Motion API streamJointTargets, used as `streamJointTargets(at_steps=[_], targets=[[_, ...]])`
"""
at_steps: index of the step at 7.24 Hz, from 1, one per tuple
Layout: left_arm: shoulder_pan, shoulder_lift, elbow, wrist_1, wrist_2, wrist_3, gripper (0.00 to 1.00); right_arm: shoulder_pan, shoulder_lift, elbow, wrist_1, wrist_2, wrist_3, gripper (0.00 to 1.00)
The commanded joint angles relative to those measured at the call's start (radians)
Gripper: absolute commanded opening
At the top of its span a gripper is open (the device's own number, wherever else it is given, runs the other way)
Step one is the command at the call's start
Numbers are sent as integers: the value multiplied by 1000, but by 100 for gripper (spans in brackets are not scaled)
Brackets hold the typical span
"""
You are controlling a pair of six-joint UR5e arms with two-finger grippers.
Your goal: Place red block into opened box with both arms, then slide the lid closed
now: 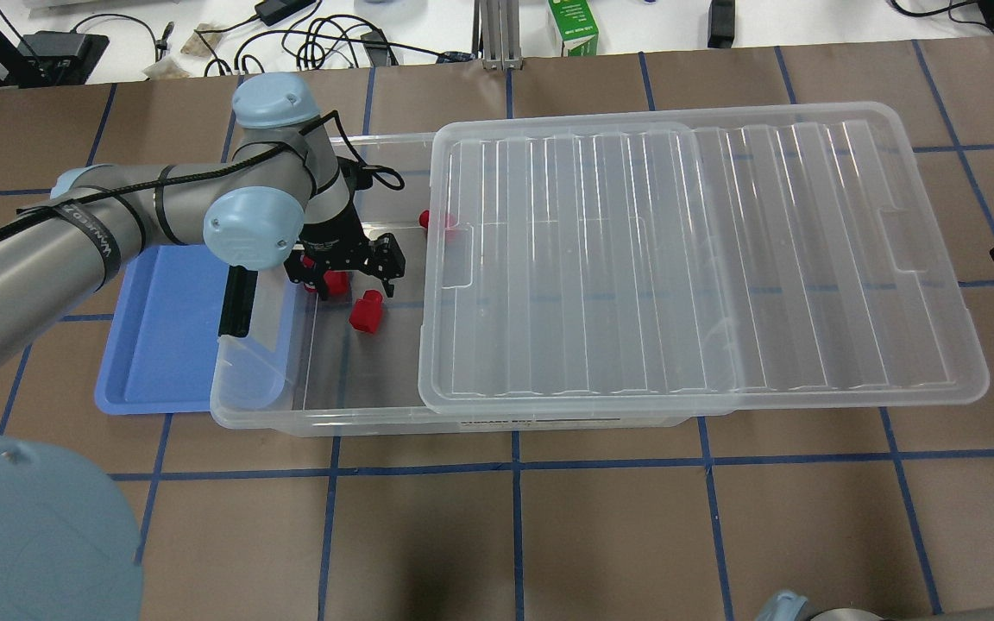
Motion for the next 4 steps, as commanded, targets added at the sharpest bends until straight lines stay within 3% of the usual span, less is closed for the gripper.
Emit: streamJointTargets(at_steps=[1, 4], targets=[[6, 61, 132, -168, 13, 1, 100, 41, 3, 2, -5, 1, 55, 100], [52, 130, 376, -460, 37, 36, 100, 131, 1, 5, -23, 13, 131, 100]])
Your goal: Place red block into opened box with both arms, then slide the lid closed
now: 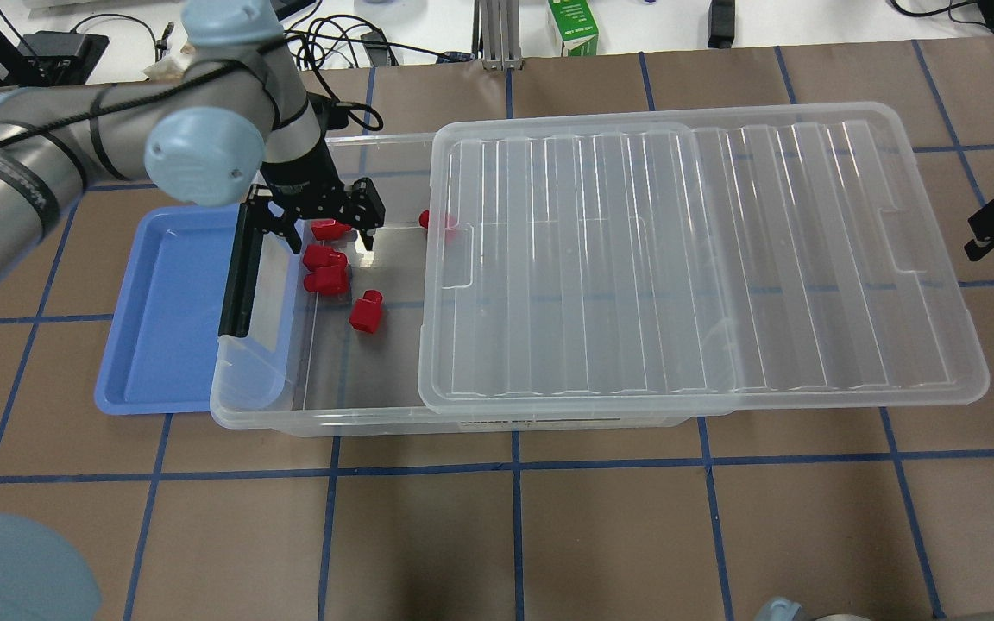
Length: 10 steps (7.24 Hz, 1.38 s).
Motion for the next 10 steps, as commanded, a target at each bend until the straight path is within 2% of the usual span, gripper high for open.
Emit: streamJointTargets(at_steps=[1, 3, 5, 8, 10], targets=[[50, 63, 104, -127, 19, 108, 100, 63, -3, 2, -10, 2, 51, 99], [72, 120, 84, -168, 75, 169, 100, 118, -5, 2, -11, 3, 130, 98], [99, 182, 49, -196, 77, 166, 100, 183, -5, 4, -15, 5, 216, 98], [136, 238, -54, -168, 71, 173, 100, 312, 5, 16, -76, 3, 412, 100], [130, 250, -65, -153, 68, 123, 100, 358, 5, 13, -79, 3, 459, 100]])
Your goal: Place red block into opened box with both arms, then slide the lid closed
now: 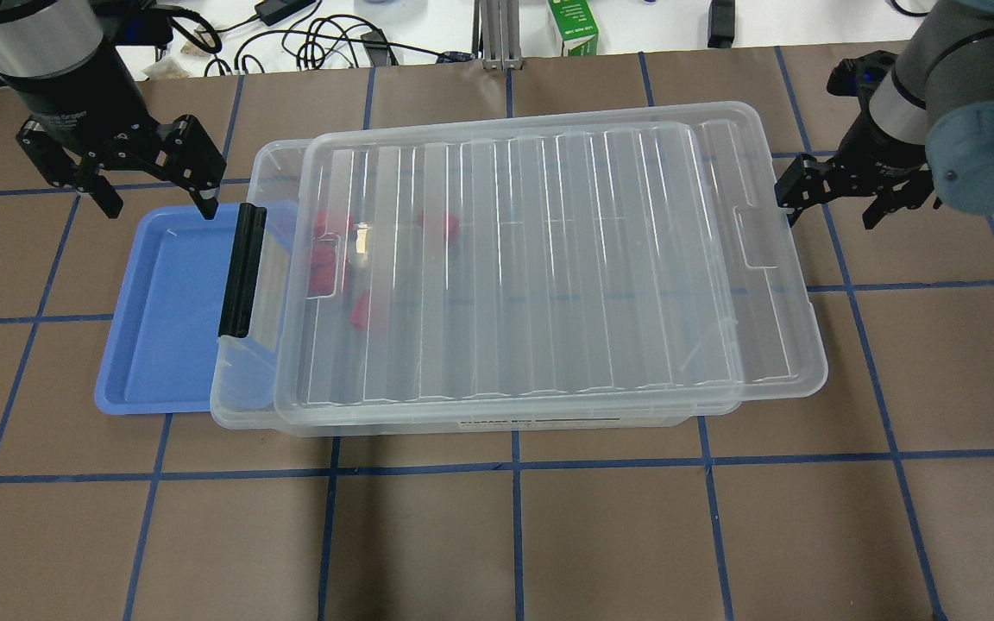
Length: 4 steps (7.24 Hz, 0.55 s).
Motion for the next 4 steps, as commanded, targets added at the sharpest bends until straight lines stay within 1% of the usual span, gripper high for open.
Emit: streamJointTargets(at_steps=[1, 2, 3, 4], targets=[[-12, -1, -10, 27, -8, -152, 100, 45, 0, 0, -28, 1, 57, 100], [-21, -8, -12, 42, -8, -167, 100, 63, 2, 0, -33, 1, 60, 100], [-62, -12, -12, 47, -5, -175, 100, 77, 2, 0, -37, 1, 68, 100], [-87, -21, -15, 83, -8, -175, 100, 88, 2, 0, -42, -1, 83, 100]])
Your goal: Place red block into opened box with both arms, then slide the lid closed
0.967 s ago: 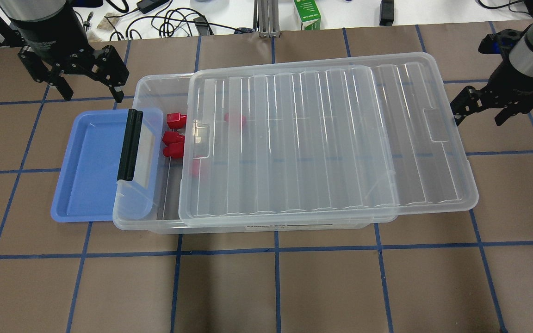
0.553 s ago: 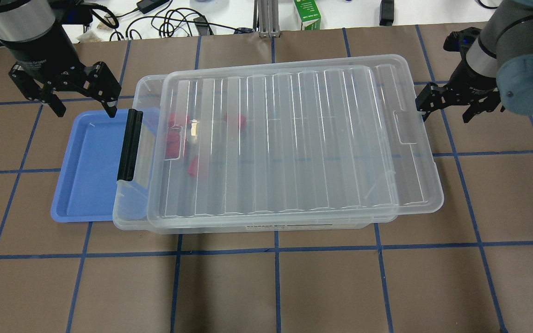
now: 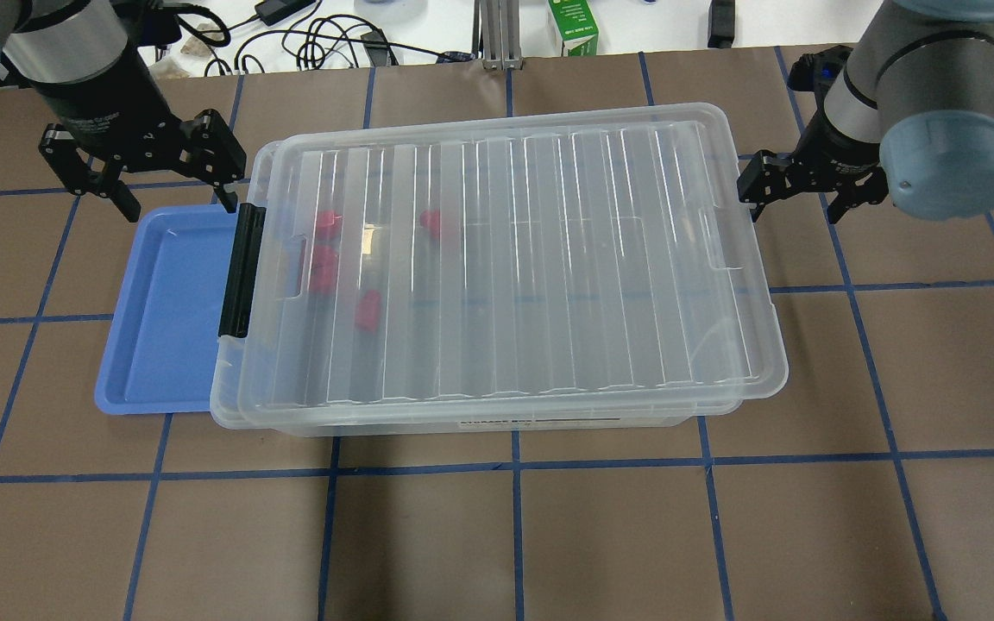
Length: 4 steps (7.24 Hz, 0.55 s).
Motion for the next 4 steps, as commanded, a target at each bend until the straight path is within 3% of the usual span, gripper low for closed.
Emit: streamJointTargets(at_steps=[1, 3, 4], targets=[[-35, -8, -4, 33, 3, 3, 100, 14, 3, -1, -10, -3, 13, 100], [-32, -5, -18, 33, 7, 103, 100, -2, 8, -53, -20, -6, -24, 100], [-26, 12, -41, 35, 7, 107, 100, -3, -12, -117, 59, -15, -26, 100]])
